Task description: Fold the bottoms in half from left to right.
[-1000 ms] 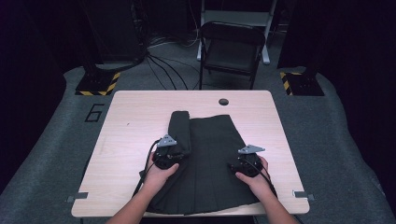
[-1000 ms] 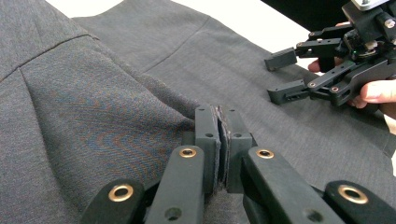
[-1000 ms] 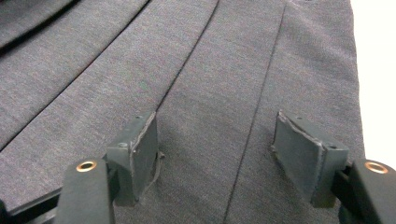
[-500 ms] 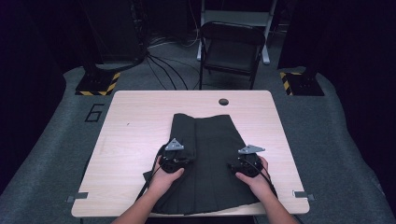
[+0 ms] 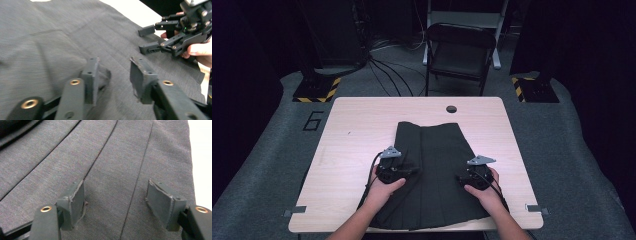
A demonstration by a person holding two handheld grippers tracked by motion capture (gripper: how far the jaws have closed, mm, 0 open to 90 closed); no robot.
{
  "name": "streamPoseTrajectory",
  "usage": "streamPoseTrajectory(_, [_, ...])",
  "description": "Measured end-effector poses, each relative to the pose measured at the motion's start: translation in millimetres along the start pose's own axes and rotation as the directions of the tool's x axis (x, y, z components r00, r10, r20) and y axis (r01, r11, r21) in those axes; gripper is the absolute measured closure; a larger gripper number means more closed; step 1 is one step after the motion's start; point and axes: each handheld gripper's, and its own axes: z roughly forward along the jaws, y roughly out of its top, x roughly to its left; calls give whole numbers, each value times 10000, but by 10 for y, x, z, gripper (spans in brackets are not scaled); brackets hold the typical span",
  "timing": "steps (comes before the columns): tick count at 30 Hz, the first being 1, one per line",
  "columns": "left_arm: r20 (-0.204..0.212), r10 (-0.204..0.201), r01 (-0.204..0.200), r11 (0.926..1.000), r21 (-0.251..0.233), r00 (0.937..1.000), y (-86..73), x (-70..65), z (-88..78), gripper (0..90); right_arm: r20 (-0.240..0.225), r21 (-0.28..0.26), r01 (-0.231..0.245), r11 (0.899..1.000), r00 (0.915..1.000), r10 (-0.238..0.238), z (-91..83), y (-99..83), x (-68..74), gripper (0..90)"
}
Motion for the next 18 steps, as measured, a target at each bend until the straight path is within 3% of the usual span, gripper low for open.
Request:
streamPoseTrajectory(1, [-256, 80, -82, 9999, -63, 9996, 10, 72, -121, 537, -25, 48, -2, 10000, 10000, 2, -2, 1, 1, 303])
streamPoseTrajectory(2, [-256, 80, -82, 9999, -63, 9996, 10, 72, -121, 533, -21, 37, -34, 10000, 10000, 34, -1, 2, 3, 303])
streamPoseTrajectory(3, [-508, -5, -3, 9999, -158, 9987, -3, 167, -242, 523, -23, 40, 1, 10000, 10000, -1, -2, 1, 1, 303])
streamPoseTrajectory(6, [-799, -92, 83, 9999, -111, 9968, -37, 286, -364, 506, -14, 25, -49, 10000, 10000, 49, 0, 2, 5, 301])
streamPoseTrajectory(7, [-1164, -357, 345, 9993, -122, 9926, -97, 404, -464, 500, -14, 13, -8, 10000, 10000, 8, 0, 1, 2, 299])
streamPoseTrajectory(10, [-1411, -595, 577, 9982, -171, 9882, -206, 526, -560, 496, -38, 124, 12, 9999, 10000, -12, -4, 4, 2, 297])
streamPoseTrajectory(18, [-1243, -680, 678, 9977, -63, 9899, -378, 540, -616, 458, 11, 100, -62, 9999, 10000, 62, 1, 6, 9, 293])
